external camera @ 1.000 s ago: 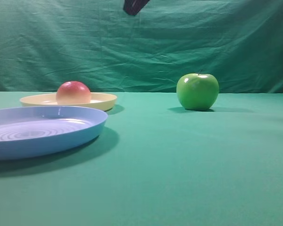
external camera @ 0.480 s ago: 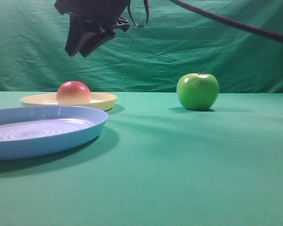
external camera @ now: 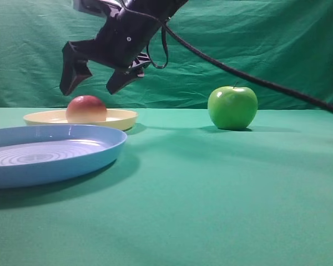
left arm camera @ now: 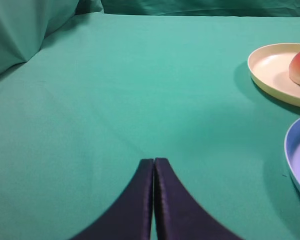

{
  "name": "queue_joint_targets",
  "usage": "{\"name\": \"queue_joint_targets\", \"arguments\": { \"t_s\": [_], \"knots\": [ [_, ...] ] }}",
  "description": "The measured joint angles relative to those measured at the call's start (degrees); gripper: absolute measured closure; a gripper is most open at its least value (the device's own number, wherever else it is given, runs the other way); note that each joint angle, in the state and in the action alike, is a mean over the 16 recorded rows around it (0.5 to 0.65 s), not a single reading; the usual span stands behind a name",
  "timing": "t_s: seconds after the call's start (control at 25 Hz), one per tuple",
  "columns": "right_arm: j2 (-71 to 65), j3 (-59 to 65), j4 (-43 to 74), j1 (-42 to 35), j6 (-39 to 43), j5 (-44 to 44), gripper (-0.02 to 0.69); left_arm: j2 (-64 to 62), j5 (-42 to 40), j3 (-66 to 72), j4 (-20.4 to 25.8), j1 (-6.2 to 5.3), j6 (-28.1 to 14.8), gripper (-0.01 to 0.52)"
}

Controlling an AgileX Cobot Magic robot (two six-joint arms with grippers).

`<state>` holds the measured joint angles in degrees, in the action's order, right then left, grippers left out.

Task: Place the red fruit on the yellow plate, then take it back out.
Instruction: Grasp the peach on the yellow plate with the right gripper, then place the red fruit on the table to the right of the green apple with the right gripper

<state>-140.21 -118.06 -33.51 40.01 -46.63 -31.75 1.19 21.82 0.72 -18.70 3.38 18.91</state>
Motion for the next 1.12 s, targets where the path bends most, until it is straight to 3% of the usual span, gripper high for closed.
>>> {"name": "queue_joint_targets", "arguments": {
  "t_s": [0.28,0.44,0.84,1.12],
  "knots": [
    [2.2,-2.1,0.9,-0.8,1.0,-7.8,0.399,0.0,0.0,0.0,0.0,0.00,0.0,0.514],
    [6.5,-3.5,3.6,-1.7,4.2,-15.0,0.469,0.0,0.0,0.0,0.0,0.00,0.1,0.514],
    [24.1,-3.3,19.1,-3.7,19.5,-33.2,0.494,0.0,0.0,0.0,0.0,0.00,0.1,0.514],
    [39.1,9.8,28.0,-4.6,28.3,-36.0,0.501,0.0,0.0,0.0,0.0,0.00,0.1,0.514]
  ]
}}
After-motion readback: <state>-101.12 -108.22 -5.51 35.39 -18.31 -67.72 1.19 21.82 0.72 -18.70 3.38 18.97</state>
